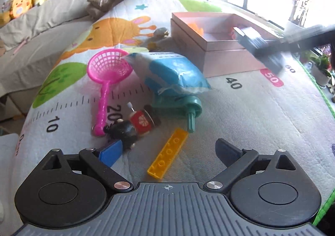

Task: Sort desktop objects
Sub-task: 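Carry the battery holder toward the box with right tool while left tool grasps the red doll, then release the doll into the box with left tool while right tool releases the battery holder in, then grasp the blue wet-cotton pack with right tool while left tool grasps the teal crank toy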

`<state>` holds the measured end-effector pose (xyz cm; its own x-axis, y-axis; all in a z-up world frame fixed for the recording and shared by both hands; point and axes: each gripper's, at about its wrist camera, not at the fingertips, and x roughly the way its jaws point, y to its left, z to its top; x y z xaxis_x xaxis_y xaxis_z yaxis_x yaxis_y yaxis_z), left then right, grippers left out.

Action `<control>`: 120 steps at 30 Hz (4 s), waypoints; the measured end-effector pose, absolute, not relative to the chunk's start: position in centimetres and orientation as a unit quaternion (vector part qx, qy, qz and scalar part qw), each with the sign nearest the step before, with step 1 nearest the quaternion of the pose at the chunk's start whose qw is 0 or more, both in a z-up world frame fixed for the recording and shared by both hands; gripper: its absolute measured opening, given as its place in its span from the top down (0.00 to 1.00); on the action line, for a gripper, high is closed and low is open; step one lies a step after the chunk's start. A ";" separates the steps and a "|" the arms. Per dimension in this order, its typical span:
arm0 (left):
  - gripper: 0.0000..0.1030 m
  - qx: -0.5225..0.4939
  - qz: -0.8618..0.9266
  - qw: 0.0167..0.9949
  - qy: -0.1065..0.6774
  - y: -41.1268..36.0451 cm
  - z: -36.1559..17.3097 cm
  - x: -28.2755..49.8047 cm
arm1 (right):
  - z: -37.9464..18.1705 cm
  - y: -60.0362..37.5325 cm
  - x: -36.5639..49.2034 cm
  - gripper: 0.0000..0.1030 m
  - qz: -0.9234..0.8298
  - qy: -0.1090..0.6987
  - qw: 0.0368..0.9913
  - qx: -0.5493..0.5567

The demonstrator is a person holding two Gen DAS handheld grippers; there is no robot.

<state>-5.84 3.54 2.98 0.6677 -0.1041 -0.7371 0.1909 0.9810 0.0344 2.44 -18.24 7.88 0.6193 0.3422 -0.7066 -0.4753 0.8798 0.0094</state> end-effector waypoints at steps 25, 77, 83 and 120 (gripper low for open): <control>0.58 0.114 -0.035 0.920 0.373 4.5 1.8 -3.3 | 0.6 -20.7 0.1 0.39 0.203 0.372 0.903 -0.067; 0.69 0.112 -0.077 0.955 0.264 1.3 11.3 -6.4 | 9.3 -23.2 -4.9 0.54 0.236 0.294 0.924 -0.066; 0.56 0.061 -0.119 0.962 0.239 -3.2 14.1 2.5 | 16.0 -24.4 2.3 0.53 0.198 0.250 0.947 -0.043; 0.07 0.072 -0.083 0.929 0.352 4.6 3.0 -7.3 | 5.6 -11.6 1.5 0.54 0.285 0.333 0.897 -0.058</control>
<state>-7.28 4.63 3.04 0.7381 -0.1041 -0.6666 0.2055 0.9758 0.0752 1.50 -11.60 5.64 0.6159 0.4724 -0.6305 -0.5498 0.8309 0.0854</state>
